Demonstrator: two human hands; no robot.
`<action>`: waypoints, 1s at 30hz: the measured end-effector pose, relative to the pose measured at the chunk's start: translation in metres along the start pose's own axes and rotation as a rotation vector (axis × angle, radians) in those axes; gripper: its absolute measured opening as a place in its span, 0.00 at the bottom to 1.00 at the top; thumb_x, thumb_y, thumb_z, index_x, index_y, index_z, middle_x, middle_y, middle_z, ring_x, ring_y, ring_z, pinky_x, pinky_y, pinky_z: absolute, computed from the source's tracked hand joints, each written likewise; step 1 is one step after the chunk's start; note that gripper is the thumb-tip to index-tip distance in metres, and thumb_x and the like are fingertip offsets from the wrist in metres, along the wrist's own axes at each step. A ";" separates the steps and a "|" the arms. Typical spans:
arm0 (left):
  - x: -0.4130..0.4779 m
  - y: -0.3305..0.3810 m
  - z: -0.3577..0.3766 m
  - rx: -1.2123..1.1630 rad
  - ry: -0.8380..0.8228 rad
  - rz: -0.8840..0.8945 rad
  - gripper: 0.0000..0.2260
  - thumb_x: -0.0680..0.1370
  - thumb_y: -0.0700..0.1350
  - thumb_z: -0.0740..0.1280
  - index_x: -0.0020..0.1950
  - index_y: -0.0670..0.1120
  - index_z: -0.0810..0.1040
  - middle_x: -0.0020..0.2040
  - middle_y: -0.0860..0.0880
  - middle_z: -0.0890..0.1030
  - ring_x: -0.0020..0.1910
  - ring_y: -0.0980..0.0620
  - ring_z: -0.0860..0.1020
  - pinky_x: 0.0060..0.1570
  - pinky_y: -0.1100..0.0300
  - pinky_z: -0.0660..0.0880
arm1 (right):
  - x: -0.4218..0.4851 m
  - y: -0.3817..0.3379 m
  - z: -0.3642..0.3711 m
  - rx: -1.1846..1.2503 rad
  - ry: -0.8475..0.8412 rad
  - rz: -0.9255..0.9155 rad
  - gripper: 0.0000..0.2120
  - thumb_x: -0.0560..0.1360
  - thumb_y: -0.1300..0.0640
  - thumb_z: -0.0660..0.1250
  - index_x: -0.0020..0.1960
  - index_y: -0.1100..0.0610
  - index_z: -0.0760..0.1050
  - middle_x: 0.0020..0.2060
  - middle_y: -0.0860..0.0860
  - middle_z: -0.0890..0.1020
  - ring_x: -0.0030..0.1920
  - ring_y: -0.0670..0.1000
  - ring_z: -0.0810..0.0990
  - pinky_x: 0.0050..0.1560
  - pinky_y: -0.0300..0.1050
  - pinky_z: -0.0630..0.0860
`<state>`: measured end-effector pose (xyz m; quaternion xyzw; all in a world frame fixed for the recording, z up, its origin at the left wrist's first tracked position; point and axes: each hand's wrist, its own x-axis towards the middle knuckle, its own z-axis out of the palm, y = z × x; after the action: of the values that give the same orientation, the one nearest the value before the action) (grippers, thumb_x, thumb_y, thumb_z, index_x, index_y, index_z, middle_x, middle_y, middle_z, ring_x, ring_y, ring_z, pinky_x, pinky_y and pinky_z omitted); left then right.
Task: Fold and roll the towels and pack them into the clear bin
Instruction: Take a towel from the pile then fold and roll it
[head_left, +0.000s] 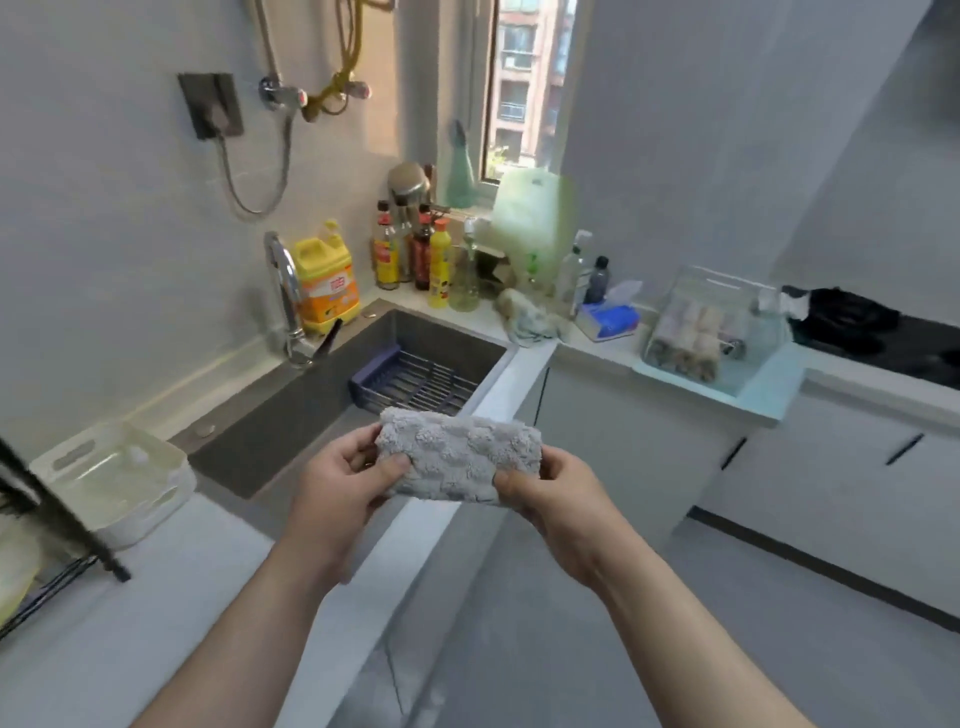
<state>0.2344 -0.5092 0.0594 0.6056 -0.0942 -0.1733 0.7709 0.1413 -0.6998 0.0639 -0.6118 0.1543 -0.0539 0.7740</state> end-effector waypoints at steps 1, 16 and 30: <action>0.007 -0.004 0.029 -0.010 -0.036 -0.011 0.16 0.75 0.29 0.66 0.59 0.43 0.78 0.52 0.44 0.85 0.50 0.47 0.83 0.46 0.59 0.81 | -0.005 -0.008 -0.027 0.004 0.027 -0.013 0.19 0.65 0.65 0.71 0.56 0.63 0.79 0.50 0.57 0.85 0.51 0.56 0.84 0.49 0.43 0.79; 0.120 -0.058 0.357 0.087 -0.481 -0.041 0.11 0.76 0.34 0.68 0.56 0.44 0.81 0.49 0.43 0.85 0.46 0.49 0.82 0.45 0.61 0.81 | -0.017 -0.090 -0.325 0.030 0.514 -0.104 0.11 0.76 0.63 0.68 0.59 0.60 0.76 0.53 0.60 0.83 0.46 0.53 0.83 0.40 0.43 0.81; 0.361 -0.103 0.490 0.204 -0.467 -0.131 0.27 0.71 0.40 0.75 0.68 0.46 0.72 0.57 0.47 0.80 0.58 0.53 0.79 0.52 0.59 0.76 | 0.189 -0.147 -0.471 0.272 0.648 -0.043 0.11 0.74 0.75 0.63 0.53 0.66 0.77 0.49 0.61 0.84 0.45 0.54 0.84 0.45 0.39 0.82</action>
<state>0.3778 -1.1096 0.0581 0.6287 -0.2474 -0.3475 0.6502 0.1923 -1.2255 0.0773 -0.4574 0.3706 -0.2815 0.7578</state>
